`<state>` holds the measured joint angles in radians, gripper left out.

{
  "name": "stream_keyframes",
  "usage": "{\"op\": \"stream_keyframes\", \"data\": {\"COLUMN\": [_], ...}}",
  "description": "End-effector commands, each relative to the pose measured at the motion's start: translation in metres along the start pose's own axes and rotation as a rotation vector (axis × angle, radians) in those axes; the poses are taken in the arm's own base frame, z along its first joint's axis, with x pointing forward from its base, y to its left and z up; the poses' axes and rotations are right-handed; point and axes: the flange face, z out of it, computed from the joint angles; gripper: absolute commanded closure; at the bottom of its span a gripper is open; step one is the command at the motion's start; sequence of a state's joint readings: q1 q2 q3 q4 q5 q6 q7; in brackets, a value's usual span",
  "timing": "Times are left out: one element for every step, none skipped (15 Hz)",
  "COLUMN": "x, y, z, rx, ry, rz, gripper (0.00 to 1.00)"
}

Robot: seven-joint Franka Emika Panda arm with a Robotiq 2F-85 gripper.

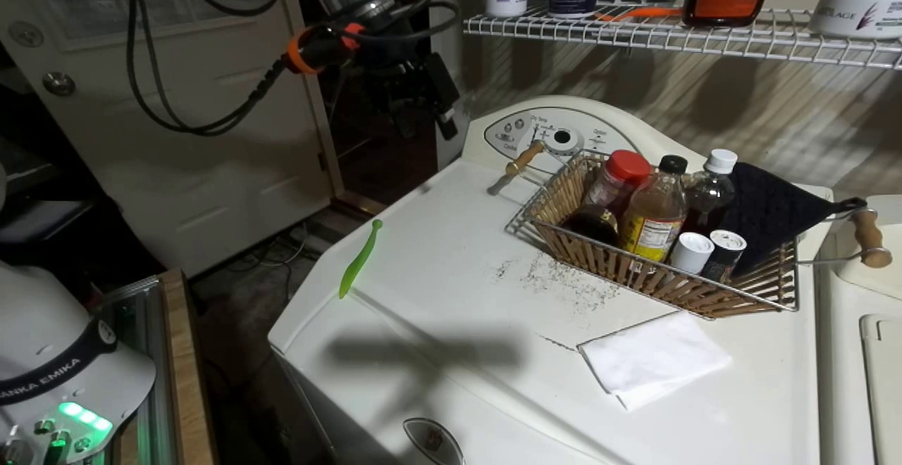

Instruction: Move the basket to the right washing machine

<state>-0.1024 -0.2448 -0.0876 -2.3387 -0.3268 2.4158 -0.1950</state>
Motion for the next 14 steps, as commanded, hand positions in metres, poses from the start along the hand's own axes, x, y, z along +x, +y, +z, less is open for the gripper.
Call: {"op": "stream_keyframes", "data": {"x": [0.033, 0.039, 0.045, 0.054, 0.033, 0.04, 0.044, 0.047, 0.049, 0.05, 0.05, 0.051, 0.052, 0.053], "y": [0.025, 0.03, 0.032, 0.033, 0.028, 0.03, 0.03, 0.031, 0.031, 0.032, 0.032, 0.032, 0.033, 0.032], "z": [0.041, 0.052, 0.06, 0.069, 0.052, 0.061, 0.068, 0.072, 0.073, 0.072, 0.072, 0.071, 0.081, 0.089], "rx": [-0.092, -0.107, -0.12, -0.123, -0.092, -0.095, -0.095, -0.095, -0.096, -0.097, -0.098, -0.098, -0.116, -0.127], "ry": [-0.003, -0.001, 0.016, 0.056, 0.02, 0.037, 0.041, 0.041, 0.041, 0.043, 0.044, 0.045, 0.037, 0.027], "rz": [0.005, 0.009, 0.001, -0.017, -0.006, -0.011, -0.014, -0.016, -0.017, -0.017, -0.016, -0.016, -0.025, -0.035], "gripper": [0.0, 0.0, 0.0, 0.0, 0.0, 0.0, 0.0, 0.0, 0.0, 0.0, 0.0, 0.0, 0.0, 0.0]}}
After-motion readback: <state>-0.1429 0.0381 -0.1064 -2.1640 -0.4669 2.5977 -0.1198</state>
